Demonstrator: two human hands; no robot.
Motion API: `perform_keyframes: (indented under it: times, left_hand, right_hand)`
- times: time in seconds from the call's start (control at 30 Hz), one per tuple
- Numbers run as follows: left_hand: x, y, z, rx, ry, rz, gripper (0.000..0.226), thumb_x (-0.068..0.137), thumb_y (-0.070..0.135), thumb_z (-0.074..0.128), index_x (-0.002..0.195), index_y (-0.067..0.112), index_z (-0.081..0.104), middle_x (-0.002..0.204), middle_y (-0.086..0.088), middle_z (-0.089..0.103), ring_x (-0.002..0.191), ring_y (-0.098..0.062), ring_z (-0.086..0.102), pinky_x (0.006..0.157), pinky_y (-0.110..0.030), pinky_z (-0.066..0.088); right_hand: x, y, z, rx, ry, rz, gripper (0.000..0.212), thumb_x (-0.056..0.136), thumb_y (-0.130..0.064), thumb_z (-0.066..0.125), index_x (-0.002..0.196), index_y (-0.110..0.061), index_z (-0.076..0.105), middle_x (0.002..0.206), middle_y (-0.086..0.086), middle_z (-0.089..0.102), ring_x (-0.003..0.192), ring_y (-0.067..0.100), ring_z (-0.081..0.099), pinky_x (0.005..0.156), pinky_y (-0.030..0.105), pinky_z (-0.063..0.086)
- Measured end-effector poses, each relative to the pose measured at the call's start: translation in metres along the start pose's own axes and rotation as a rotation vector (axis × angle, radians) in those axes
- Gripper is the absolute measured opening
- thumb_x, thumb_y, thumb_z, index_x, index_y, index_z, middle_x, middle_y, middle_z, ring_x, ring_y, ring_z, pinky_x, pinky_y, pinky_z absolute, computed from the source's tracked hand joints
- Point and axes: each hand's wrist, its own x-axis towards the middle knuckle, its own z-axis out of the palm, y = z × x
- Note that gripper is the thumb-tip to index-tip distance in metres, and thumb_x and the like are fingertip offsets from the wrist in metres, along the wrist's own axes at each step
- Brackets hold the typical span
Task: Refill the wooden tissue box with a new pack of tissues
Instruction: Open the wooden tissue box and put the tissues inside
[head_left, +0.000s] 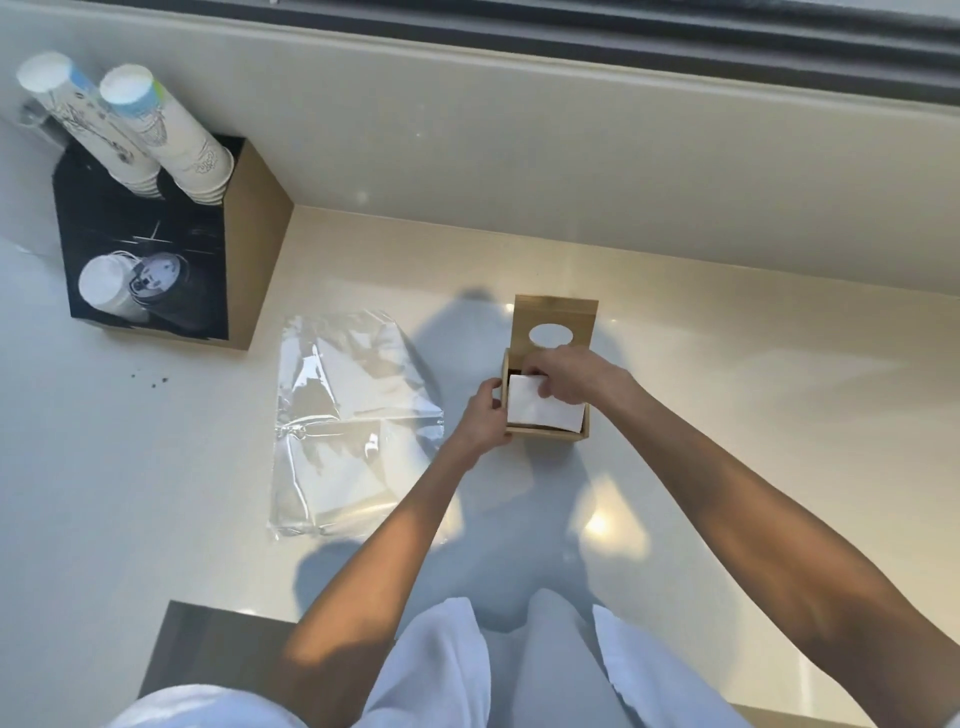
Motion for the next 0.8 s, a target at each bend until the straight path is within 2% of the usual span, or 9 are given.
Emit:
perform_keyframes:
  times: [0.07, 0.17, 0.27, 0.43, 0.57, 0.7, 0.8]
  left_hand:
    - [0.002, -0.003, -0.002, -0.013, -0.003, 0.002, 0.049, 0.094, 0.007, 0.046, 0.141, 0.017, 0.038, 0.103, -0.008, 0.056, 0.095, -0.025, 0.058, 0.089, -0.048, 0.054]
    - [0.004, -0.006, -0.004, -0.038, -0.001, 0.000, 0.044, 0.098, 0.007, 0.042, 0.140, 0.016, 0.040, 0.100, -0.003, 0.055, 0.095, -0.024, 0.057, 0.090, -0.044, 0.054]
    - [0.004, -0.009, -0.003, -0.038, 0.011, 0.015, 0.041, 0.099, 0.008, 0.041, 0.140, 0.014, 0.041, 0.106, -0.005, 0.055, 0.097, -0.024, 0.058, 0.089, -0.042, 0.055]
    - [0.007, -0.012, -0.002, -0.030, 0.036, 0.030, 0.042, 0.099, 0.007, 0.041, 0.140, 0.014, 0.042, 0.113, -0.009, 0.054, 0.099, -0.025, 0.059, 0.087, -0.040, 0.057]
    - [0.007, -0.011, 0.001, -0.035, 0.058, 0.036, 0.040, 0.099, 0.006, 0.041, 0.139, 0.013, 0.043, 0.111, -0.008, 0.054, 0.097, -0.024, 0.059, 0.087, -0.040, 0.056]
    - [0.006, -0.012, 0.002, -0.029, 0.081, 0.037, 0.038, 0.100, 0.007, 0.040, 0.137, 0.012, 0.044, 0.121, -0.008, 0.054, 0.102, -0.025, 0.060, 0.088, -0.039, 0.056]
    - [0.004, -0.013, 0.003, -0.035, 0.097, 0.046, 0.037, 0.099, 0.005, 0.040, 0.135, 0.010, 0.046, 0.122, -0.007, 0.054, 0.105, -0.027, 0.060, 0.087, -0.039, 0.057]
  right_hand:
    - [0.005, -0.004, 0.004, -0.028, -0.011, 0.010, 0.032, 0.093, -0.008, 0.046, 0.120, -0.020, 0.058, 0.115, 0.002, 0.064, 0.104, 0.025, 0.056, 0.086, 0.036, 0.047]
    - [0.010, -0.008, 0.009, -0.013, -0.040, 0.050, 0.039, 0.092, -0.005, 0.040, 0.123, -0.021, 0.057, 0.119, 0.002, 0.062, 0.096, 0.022, 0.052, 0.078, 0.032, 0.043]
    - [0.010, -0.007, 0.016, 0.057, -0.058, 0.088, 0.046, 0.092, -0.004, 0.037, 0.132, -0.021, 0.055, 0.124, 0.004, 0.062, 0.107, 0.027, 0.058, 0.080, 0.033, 0.047]
    - [0.008, -0.014, 0.033, 0.082, 0.015, 0.146, 0.042, 0.091, -0.002, 0.040, 0.131, -0.010, 0.051, 0.121, 0.012, 0.062, 0.106, 0.031, 0.060, 0.073, 0.034, 0.045]
    - [0.007, -0.015, 0.048, 0.101, 0.059, 0.143, 0.038, 0.089, -0.003, 0.045, 0.126, -0.006, 0.050, 0.123, 0.013, 0.061, 0.109, 0.033, 0.059, 0.089, 0.039, 0.046]
    - [0.008, -0.017, 0.054, 0.126, 0.127, 0.197, 0.034, 0.087, -0.005, 0.046, 0.120, -0.007, 0.051, 0.120, 0.014, 0.061, 0.108, 0.034, 0.059, 0.091, 0.040, 0.043]
    - [0.009, -0.022, 0.057, 0.118, 0.139, 0.152, 0.040, 0.083, -0.009, 0.052, 0.123, -0.011, 0.051, 0.120, 0.011, 0.062, 0.109, 0.033, 0.058, 0.094, 0.042, 0.041]
